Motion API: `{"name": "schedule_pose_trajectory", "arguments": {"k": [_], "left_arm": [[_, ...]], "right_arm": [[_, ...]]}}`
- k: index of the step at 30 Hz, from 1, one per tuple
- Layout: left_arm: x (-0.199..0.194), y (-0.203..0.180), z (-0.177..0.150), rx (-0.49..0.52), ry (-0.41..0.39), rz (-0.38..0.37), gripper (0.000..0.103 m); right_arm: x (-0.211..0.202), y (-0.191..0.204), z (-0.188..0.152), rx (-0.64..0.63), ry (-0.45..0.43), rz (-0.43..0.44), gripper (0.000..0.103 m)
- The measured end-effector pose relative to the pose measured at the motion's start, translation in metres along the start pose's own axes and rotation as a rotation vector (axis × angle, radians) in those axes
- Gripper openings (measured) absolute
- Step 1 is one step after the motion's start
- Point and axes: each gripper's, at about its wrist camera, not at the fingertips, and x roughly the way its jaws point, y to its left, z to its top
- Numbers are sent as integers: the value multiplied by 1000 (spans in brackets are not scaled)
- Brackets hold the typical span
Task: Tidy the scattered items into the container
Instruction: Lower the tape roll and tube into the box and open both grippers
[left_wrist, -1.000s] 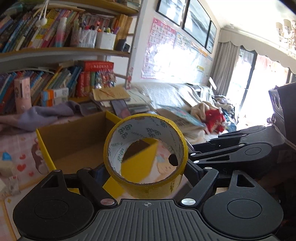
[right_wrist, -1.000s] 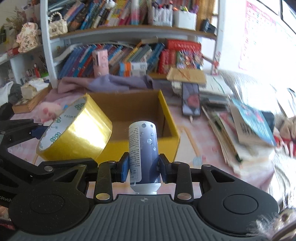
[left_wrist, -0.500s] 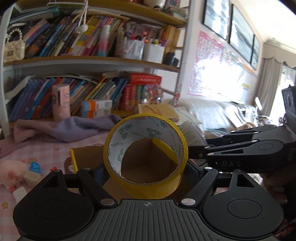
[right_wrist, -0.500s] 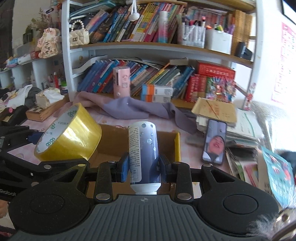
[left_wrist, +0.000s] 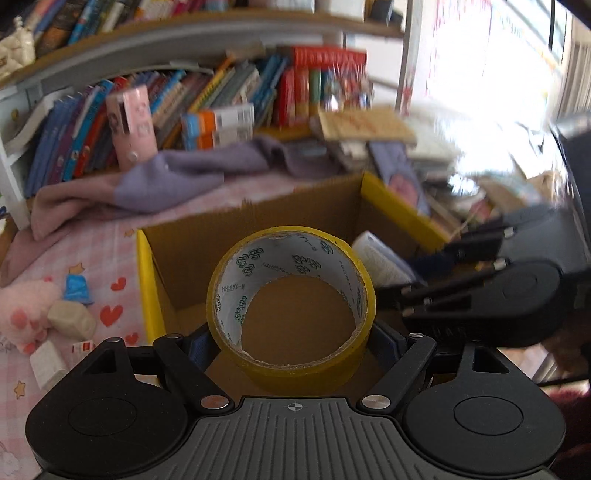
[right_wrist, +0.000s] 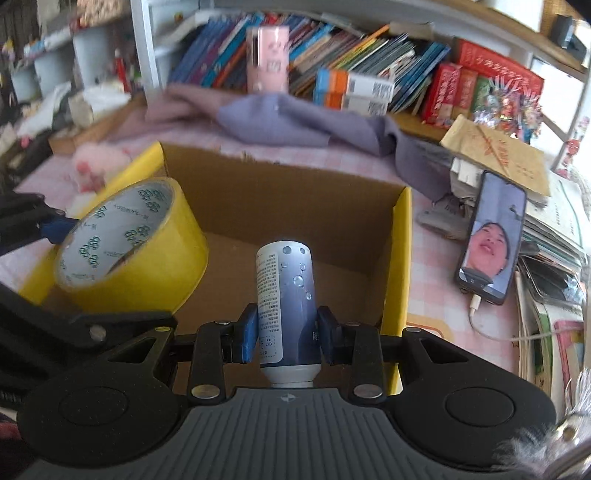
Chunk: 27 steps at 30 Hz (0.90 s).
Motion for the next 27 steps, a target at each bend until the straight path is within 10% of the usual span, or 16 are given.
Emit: {"name": "schedule_pose_trajectory", "arguments": {"k": [14, 27], "left_arm": [[25, -11, 3, 77, 106, 67, 85], [-3, -5, 1, 23, -48, 83, 94]], "right_arm": [[30, 8, 13, -223, 22, -41, 31], [13, -4, 17, -98, -55, -17, 42]]}}
